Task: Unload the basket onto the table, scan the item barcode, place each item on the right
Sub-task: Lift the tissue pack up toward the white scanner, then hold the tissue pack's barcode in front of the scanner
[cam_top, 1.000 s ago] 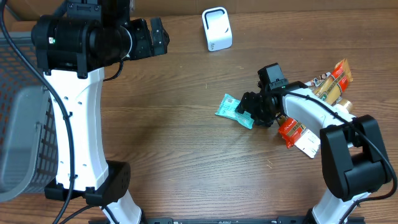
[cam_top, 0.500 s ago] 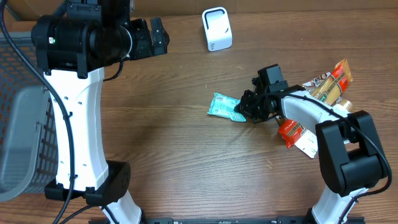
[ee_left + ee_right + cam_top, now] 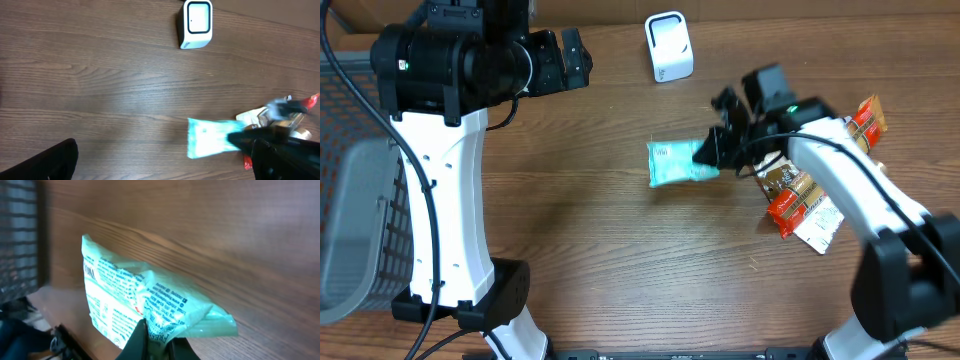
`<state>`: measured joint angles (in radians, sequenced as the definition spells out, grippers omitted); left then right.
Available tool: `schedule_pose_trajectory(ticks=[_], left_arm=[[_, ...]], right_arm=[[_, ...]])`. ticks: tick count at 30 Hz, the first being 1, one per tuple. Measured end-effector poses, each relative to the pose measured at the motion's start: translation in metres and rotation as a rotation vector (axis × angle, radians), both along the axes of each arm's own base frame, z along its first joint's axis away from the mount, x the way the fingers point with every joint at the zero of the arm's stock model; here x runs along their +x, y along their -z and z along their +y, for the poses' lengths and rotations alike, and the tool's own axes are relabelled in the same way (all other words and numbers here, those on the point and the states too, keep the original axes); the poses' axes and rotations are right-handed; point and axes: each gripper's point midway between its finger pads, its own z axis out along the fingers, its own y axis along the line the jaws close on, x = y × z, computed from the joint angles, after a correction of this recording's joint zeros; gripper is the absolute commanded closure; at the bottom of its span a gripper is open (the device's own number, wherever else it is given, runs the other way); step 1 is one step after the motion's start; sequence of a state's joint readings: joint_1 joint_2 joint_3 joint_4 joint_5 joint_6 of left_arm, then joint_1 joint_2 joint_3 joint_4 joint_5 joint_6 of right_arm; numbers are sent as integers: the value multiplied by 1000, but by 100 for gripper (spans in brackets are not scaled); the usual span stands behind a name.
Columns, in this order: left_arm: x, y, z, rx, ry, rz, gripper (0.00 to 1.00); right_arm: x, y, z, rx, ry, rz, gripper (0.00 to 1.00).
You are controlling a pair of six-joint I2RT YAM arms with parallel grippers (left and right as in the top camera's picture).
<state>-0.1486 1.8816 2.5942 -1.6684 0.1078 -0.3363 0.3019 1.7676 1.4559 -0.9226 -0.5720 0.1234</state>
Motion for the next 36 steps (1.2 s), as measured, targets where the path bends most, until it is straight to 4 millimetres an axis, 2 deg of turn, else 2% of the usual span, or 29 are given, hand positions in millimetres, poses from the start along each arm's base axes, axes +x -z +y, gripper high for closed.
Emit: schedule_pose_trajectory(ticks=[3, 7, 11, 15, 18, 22, 25, 29, 36], left_arm=[[0, 0, 0, 0, 0, 0, 0], [0, 0, 0, 0, 0, 0, 1], [0, 0, 0, 0, 0, 0, 0], [0, 0, 0, 0, 0, 0, 0], [0, 0, 0, 0, 0, 0, 1], [0, 0, 0, 0, 0, 0, 0], [0, 0, 0, 0, 0, 0, 0], [0, 0, 0, 0, 0, 0, 1], [0, 0, 0, 0, 0, 0, 1]], right_arm=[[-2, -56, 0, 19, -57, -135, 96], [-10, -104, -2, 39, -97, -274, 96], [-17, -121, -6, 33, -101, -331, 96], [-1, -126, -11, -7, -68, -407, 96], [29, -130, -15, -57, -15, -513, 96], [89, -130, -20, -167, 98, -693, 96], [136, -120, -19, -313, 141, -852, 96], [184, -109, -10, -543, 121, -1088, 96], [224, -128, 3, -854, 115, -1431, 96]])
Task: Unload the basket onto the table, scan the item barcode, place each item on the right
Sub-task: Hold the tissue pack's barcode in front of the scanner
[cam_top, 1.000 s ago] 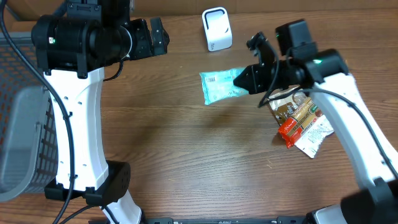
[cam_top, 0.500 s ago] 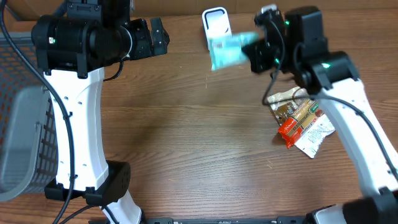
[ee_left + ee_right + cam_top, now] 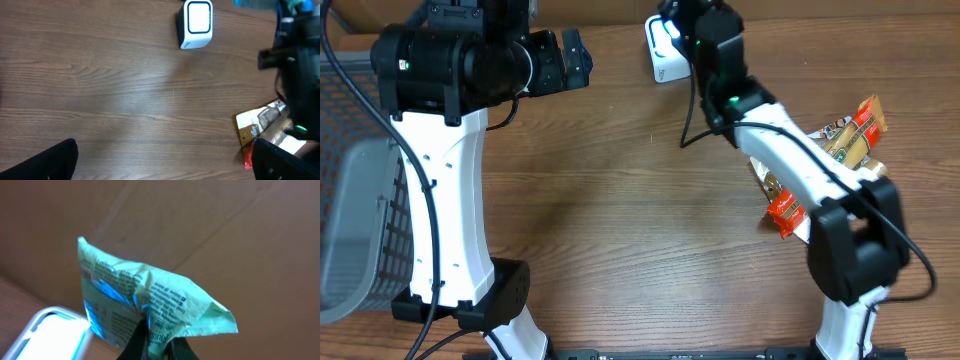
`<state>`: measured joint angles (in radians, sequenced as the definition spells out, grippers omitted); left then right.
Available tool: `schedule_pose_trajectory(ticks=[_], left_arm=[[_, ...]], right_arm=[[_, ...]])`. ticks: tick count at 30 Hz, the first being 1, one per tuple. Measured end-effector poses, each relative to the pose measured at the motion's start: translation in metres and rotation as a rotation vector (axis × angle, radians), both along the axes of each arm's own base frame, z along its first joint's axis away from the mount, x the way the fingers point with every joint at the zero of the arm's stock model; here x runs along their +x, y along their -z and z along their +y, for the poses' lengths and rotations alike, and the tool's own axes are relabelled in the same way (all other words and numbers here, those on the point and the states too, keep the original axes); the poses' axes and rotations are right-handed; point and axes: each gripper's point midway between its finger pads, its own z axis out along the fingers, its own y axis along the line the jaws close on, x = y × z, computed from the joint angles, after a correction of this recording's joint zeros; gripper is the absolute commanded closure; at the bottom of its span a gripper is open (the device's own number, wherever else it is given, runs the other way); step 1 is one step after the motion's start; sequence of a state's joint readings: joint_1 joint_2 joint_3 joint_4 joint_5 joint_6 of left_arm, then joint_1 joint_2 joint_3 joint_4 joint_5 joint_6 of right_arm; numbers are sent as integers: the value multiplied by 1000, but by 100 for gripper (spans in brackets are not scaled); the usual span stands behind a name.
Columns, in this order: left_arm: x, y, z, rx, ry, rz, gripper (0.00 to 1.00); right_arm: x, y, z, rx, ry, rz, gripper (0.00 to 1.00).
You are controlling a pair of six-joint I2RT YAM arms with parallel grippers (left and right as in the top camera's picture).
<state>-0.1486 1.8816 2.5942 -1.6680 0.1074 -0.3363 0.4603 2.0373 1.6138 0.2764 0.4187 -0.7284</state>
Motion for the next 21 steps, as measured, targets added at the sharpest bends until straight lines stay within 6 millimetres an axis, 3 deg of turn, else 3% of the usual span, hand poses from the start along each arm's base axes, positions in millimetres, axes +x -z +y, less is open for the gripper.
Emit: schedule_pose_trajectory(ticks=[4, 13, 15, 21], left_arm=[[0, 0, 0, 0, 0, 0, 0], [0, 0, 0, 0, 0, 0, 1], [0, 0, 0, 0, 0, 0, 1], [0, 0, 0, 0, 0, 0, 1]], right_arm=[[15, 14, 3, -205, 41, -102, 96], [36, 109, 4, -617, 57, -53, 96], [37, 116, 4, -653, 53, -44, 96], [37, 111, 6, -683, 49, -65, 96]])
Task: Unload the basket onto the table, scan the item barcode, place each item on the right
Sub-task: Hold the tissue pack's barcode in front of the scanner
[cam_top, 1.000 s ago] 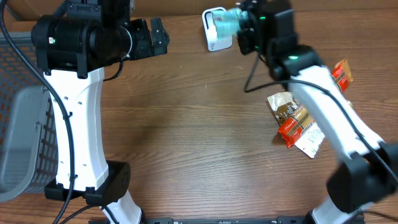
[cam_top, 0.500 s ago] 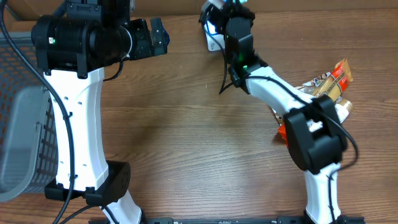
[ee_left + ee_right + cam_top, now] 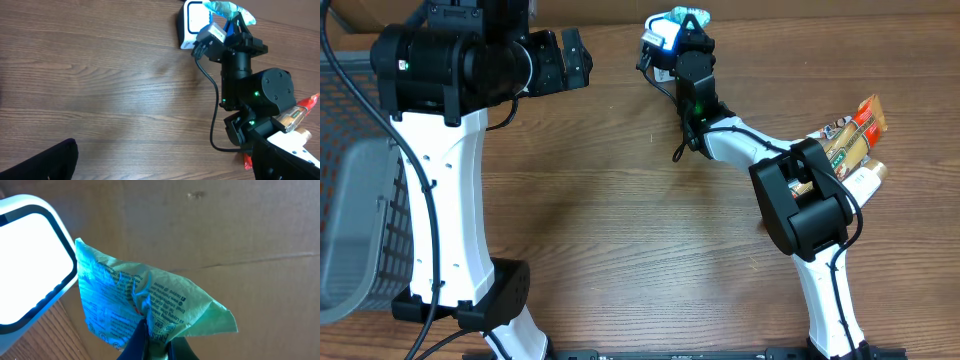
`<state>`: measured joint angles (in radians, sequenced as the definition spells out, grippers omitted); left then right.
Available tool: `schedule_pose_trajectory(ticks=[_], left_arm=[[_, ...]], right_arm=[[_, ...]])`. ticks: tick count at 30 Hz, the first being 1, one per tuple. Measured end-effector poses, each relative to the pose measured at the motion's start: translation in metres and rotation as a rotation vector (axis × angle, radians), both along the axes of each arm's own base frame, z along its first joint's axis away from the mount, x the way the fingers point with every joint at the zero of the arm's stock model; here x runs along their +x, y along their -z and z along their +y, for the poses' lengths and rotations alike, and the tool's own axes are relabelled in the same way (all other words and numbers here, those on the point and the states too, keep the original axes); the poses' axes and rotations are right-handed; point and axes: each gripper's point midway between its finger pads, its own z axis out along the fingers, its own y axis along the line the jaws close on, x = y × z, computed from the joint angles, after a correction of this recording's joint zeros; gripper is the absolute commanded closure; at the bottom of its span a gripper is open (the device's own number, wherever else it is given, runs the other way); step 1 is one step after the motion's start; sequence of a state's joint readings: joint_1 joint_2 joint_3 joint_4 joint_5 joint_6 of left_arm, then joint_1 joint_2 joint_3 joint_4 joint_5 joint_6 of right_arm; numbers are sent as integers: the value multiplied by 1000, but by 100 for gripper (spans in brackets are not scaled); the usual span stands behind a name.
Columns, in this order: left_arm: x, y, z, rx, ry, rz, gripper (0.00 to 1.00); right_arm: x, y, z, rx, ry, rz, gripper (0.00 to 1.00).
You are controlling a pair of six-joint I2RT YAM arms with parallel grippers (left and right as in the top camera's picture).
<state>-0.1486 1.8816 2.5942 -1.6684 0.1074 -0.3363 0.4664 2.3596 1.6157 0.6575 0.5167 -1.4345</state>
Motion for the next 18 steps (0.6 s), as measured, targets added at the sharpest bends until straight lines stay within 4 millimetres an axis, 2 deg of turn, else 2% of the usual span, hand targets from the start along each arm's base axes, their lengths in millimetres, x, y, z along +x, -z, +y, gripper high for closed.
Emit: schedule_pose_trajectory(ticks=[18], left_arm=[[0, 0, 0, 0, 0, 0, 0]], right_arm=[[-1, -2, 4, 33, -14, -9, 96]])
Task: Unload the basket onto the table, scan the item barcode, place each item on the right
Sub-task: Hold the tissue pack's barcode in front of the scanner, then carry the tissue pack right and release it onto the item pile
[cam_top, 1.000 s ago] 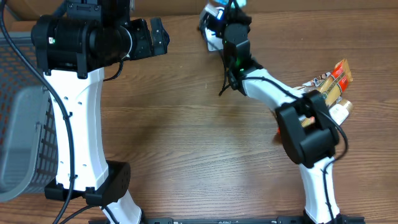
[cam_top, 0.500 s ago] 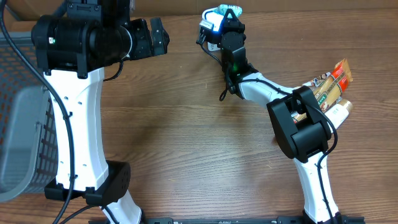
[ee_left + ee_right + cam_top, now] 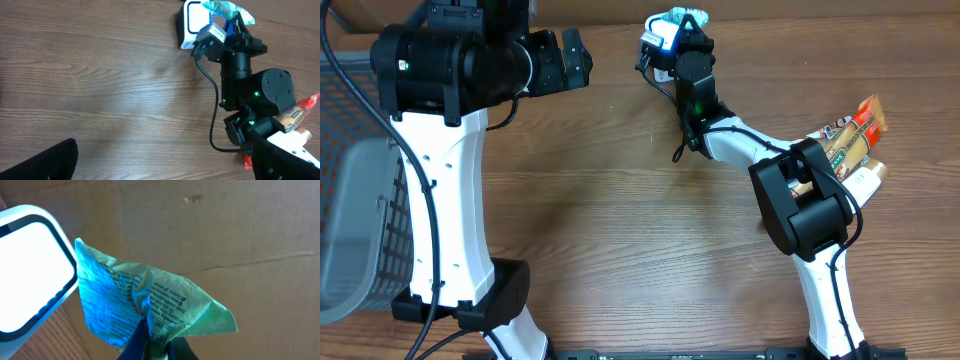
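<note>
A crumpled pale green packet with printed text hangs pinched in my right gripper, which is shut on its lower edge. The packet is held at the table's far edge, right beside the lit face of the white barcode scanner. Blue light falls on the side of the packet that faces the scanner. My left gripper is open, high above the table's left half, with nothing between its fingers.
Several red and brown snack packets lie in a pile at the right. A grey wire basket stands at the left edge. Brown cardboard stands behind the scanner.
Almost nothing has changed. In the right wrist view the scanner face sits slightly lower and further left, so the packet has shifted a little. The left arm has not moved.
My right gripper first held the green packet low over the middle of the table. Then it was up at the back, near the scanner. Then the packet stood beside the scanner's lit face, tinted blue, and it stays there now.
</note>
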`<state>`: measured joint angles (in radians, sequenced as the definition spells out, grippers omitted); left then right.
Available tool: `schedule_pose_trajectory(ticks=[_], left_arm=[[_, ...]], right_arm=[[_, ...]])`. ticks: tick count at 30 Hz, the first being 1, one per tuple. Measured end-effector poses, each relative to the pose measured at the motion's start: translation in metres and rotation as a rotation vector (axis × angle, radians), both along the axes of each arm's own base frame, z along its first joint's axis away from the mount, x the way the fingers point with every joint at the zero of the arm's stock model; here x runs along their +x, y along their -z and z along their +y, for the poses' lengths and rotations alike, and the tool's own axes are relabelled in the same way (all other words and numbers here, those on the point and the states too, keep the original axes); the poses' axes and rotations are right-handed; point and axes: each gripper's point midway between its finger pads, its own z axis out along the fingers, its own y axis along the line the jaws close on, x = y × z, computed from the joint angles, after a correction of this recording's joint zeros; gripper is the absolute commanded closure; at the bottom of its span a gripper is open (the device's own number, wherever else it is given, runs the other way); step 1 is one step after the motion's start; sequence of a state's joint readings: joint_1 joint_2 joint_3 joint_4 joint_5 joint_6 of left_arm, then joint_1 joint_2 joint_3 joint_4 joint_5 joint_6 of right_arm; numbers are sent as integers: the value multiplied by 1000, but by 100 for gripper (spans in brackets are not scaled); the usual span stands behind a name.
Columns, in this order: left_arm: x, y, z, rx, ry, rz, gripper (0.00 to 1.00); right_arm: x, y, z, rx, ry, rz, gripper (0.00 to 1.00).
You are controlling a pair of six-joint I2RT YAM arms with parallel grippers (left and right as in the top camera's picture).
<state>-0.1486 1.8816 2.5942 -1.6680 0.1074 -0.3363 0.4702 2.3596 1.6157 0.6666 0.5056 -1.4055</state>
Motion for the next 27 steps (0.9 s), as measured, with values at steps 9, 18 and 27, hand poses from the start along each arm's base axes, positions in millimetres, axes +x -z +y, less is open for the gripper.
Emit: schedule_pose_trajectory(ticks=[9, 18, 27], left_arm=[[0, 0, 0, 0, 0, 0, 0], [0, 0, 0, 0, 0, -1, 1], [0, 0, 0, 0, 0, 0, 1]], right_arm=[[-22, 13, 20, 37, -4, 165, 96], [-114, -130, -21, 473, 122, 268, 96], [-254, -168, -145, 1084, 314, 624, 96]])
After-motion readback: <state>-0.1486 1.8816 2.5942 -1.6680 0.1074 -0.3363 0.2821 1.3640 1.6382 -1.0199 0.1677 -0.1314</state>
